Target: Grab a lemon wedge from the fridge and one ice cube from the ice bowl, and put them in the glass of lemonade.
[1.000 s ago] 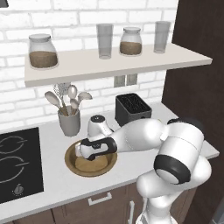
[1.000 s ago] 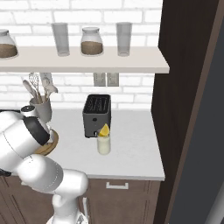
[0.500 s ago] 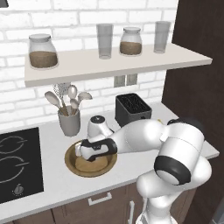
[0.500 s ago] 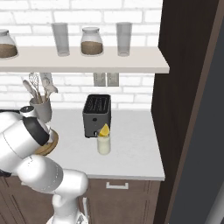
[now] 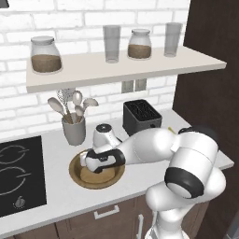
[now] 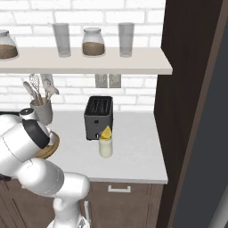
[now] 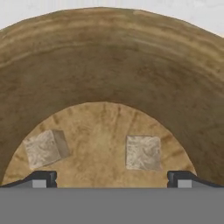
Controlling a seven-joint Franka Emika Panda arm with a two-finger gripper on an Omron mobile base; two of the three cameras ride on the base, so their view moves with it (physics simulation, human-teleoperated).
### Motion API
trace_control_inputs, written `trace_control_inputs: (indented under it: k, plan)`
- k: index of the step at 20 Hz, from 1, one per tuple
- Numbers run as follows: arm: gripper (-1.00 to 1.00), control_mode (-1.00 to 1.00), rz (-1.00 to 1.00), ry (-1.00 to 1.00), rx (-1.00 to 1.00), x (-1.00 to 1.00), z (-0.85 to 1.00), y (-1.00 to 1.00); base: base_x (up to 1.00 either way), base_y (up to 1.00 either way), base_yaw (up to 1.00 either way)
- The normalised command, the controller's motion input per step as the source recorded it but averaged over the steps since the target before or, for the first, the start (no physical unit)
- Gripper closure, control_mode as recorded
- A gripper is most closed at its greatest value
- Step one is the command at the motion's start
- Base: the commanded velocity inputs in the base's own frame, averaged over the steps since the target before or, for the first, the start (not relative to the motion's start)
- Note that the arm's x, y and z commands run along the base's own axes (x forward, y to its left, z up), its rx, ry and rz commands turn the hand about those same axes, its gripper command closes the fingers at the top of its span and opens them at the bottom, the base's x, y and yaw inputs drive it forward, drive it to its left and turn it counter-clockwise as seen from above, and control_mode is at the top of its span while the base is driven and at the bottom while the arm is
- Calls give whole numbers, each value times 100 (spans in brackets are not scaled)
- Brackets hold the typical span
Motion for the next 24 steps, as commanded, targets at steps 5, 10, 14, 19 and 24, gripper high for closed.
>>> trace_control_inputs:
  k: [5,10,14,19,24]
  plan:
    - [-100,-100,-2,-10,0,2,-3,0,0,0,0]
    - [-100,-100,0,-12,0,0,0,0,0,0,0]
    - [-100,-100,0,-2,0,4,0,0,0,0,0]
    - [-100,-100,-1,0,0,11,0,0,0,0,0]
    - [-100,-100,-3,0,0,15,-15,0,0,0,0]
